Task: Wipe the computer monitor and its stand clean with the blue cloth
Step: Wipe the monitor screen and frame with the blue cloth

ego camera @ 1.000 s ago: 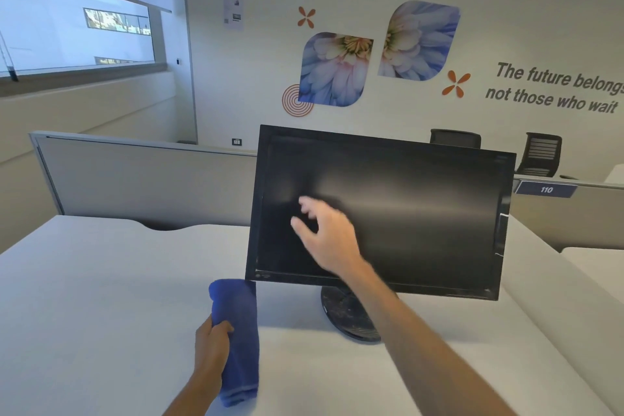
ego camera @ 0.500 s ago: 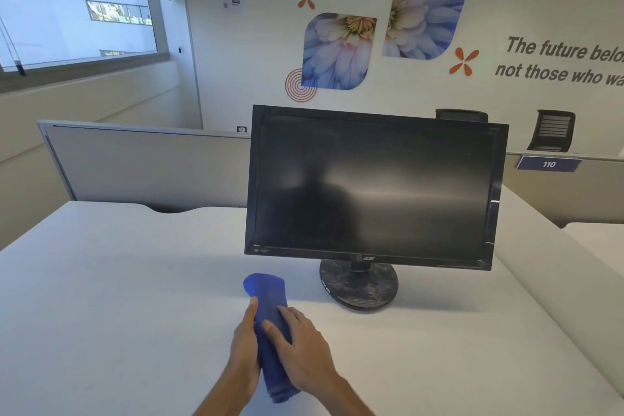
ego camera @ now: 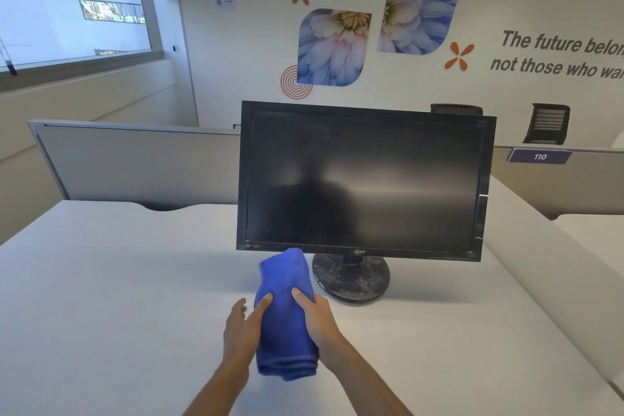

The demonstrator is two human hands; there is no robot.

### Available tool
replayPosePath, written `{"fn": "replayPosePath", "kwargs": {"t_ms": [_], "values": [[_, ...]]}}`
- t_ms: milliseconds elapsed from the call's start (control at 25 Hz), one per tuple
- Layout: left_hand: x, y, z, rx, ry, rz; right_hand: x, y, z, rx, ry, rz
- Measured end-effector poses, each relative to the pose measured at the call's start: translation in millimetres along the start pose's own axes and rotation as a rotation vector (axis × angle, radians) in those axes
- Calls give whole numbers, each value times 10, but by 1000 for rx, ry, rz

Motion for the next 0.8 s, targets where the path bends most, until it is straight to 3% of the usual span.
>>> {"fn": "replayPosePath", "kwargs": {"t_ms": [120,280,360,480,560,680,800], "values": [[88,-43,17,-99,135,-274,-62,69,-37,-65,-43,-77],[119,-126,48,58,154,-221,-90,174,-59,-328,-341,-380],[175,-174,50,134,176,-132,29,178,-12,-362,-292,-470],[247,-256,89,242,286,-80,145,198,132,-276,-169,-396],[176,-232,151,248,299,-87,152,321,178,-310,-205,-441],[-118,-21,309,340,198,152,123,744,173,-529,-402,-631],[-353,418,512,504,214,790,248,1320,104,-866,-664,-870]]}}
Point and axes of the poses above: each hand's wrist, its own z-axis towards the middle knuckle, its own x-axis out of the palm, y = z × x, the point moved 5 cm from there along z, towards the middle knuckle, and after that the axes turned 13 degrees about x, right-handed, at the moved point
